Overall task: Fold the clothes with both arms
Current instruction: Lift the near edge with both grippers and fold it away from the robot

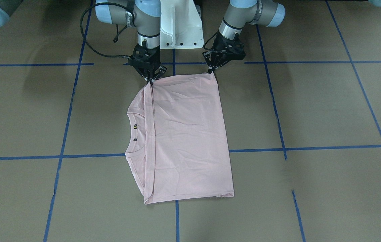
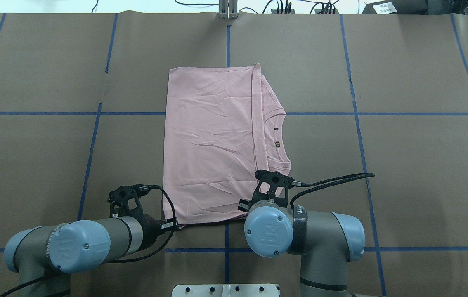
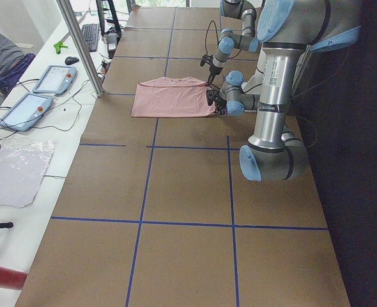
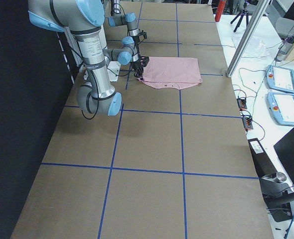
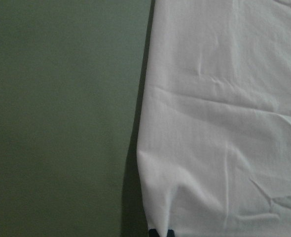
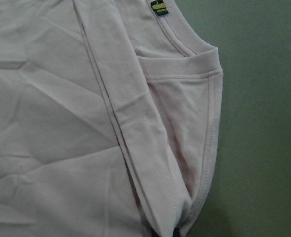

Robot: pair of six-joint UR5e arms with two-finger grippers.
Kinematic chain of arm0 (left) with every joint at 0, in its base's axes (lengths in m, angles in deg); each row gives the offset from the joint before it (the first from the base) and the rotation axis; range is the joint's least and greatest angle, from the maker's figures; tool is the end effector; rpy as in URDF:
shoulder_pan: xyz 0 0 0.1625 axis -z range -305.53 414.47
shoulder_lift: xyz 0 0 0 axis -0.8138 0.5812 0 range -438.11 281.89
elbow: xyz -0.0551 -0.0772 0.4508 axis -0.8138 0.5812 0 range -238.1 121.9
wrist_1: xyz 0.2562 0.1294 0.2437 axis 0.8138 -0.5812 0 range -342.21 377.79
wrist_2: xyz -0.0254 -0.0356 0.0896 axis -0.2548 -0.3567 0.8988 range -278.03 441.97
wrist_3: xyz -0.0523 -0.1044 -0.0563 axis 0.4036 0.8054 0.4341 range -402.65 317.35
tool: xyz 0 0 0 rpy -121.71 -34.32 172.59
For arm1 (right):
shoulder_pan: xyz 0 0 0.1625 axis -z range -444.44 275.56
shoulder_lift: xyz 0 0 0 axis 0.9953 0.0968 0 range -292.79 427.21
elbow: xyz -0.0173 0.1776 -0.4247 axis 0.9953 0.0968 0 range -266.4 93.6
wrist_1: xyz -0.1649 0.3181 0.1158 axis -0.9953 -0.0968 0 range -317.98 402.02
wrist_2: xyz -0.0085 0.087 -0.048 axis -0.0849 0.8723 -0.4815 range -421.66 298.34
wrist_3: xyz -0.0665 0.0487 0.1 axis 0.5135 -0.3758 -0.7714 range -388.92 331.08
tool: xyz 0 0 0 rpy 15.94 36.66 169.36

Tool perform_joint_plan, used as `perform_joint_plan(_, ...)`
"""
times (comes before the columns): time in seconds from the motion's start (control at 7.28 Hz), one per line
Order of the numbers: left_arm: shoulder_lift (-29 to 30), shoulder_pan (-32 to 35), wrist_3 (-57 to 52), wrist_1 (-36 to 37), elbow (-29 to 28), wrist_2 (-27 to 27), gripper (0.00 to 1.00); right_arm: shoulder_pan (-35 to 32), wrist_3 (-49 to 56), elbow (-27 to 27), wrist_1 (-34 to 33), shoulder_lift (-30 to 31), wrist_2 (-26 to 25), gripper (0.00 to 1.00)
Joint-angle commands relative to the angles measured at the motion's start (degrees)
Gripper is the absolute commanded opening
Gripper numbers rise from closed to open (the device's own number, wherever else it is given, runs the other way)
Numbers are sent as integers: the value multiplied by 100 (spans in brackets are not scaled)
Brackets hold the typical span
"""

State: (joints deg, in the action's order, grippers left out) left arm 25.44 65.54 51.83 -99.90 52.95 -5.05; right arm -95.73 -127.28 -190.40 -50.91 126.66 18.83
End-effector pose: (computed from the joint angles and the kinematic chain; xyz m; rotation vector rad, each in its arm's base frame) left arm 0.5215 -0.2448 0.3823 0.1096 1.0861 -0.2722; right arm -0.6018 -0.2779 0.3416 0.1783 -0.7249 0.3872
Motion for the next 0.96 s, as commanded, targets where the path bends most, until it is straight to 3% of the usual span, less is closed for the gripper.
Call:
perform_joint_plan(0.0, -11, 9, -43, 759, 773, -122, 0, -22, 36, -644, -484, 66, 63, 0)
perform_joint_plan(0.41, 181, 0, -43, 2840, 2854, -674, 0, 92, 36, -2927, -2653, -125, 447, 0)
perform_joint_plan(0.55, 556, 0, -35, 3500, 3096, -720, 0, 136, 36, -3038, -2799, -179, 467, 0)
perform_joint_plan(0.82, 762, -9, -43, 3630, 2793, -703, 0, 154, 45, -2803, -2783, -179, 432, 0)
